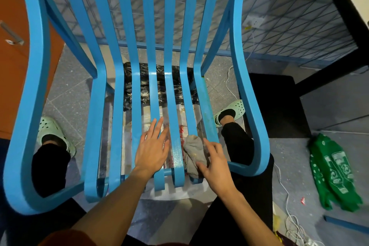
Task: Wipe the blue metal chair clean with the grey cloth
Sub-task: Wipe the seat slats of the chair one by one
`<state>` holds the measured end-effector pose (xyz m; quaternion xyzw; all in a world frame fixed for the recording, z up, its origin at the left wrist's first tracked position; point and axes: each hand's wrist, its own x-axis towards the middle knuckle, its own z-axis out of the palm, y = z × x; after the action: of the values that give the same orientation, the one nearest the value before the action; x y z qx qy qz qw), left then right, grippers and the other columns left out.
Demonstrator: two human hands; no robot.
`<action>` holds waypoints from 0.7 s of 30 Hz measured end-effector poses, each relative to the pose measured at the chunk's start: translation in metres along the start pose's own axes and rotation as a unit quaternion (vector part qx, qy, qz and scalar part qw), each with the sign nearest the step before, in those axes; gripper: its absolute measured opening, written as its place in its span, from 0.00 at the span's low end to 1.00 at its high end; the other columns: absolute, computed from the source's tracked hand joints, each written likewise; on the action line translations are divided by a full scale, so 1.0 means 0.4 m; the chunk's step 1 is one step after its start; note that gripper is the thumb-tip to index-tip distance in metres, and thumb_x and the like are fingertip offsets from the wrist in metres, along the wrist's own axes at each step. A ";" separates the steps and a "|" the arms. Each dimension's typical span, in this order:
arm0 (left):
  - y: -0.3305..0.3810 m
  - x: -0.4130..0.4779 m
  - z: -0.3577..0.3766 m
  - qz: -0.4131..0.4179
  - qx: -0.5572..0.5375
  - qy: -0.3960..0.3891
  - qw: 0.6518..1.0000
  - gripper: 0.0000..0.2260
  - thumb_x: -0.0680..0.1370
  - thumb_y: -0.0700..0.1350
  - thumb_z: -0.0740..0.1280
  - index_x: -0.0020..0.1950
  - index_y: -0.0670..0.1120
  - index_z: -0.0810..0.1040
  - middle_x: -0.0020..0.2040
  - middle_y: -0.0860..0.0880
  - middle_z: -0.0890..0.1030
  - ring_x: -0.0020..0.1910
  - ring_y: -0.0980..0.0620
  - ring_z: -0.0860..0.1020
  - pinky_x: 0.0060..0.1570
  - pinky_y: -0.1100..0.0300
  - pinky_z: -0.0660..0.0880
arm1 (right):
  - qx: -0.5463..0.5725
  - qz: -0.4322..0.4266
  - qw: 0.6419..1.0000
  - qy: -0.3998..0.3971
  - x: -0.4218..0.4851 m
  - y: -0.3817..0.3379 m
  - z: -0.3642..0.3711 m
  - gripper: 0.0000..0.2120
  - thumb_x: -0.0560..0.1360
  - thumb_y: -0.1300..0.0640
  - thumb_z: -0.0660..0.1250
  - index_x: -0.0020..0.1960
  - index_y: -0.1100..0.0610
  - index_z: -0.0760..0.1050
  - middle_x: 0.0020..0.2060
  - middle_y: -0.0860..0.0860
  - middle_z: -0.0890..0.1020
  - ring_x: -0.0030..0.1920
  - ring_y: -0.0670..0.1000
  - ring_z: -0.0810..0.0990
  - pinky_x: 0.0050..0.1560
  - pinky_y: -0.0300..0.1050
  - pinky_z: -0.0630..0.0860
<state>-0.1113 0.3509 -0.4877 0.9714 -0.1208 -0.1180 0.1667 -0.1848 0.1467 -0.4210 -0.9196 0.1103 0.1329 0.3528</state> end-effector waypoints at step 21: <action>0.192 0.105 -0.147 0.192 -0.027 -0.224 0.955 0.20 0.72 0.49 0.72 0.64 0.54 0.78 0.63 0.52 0.77 0.64 0.49 0.70 0.66 0.47 0.64 | 0.098 0.065 0.993 0.007 0.022 -0.005 -0.070 0.15 0.68 0.66 0.72 0.51 0.54 0.80 0.41 0.49 0.80 0.42 0.46 0.78 0.43 0.36 0.74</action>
<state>-0.0709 0.2865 -0.4146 0.8736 -0.3361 -0.3015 0.1813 -0.1714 0.1281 -0.4025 -0.8726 0.1845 0.1374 0.4308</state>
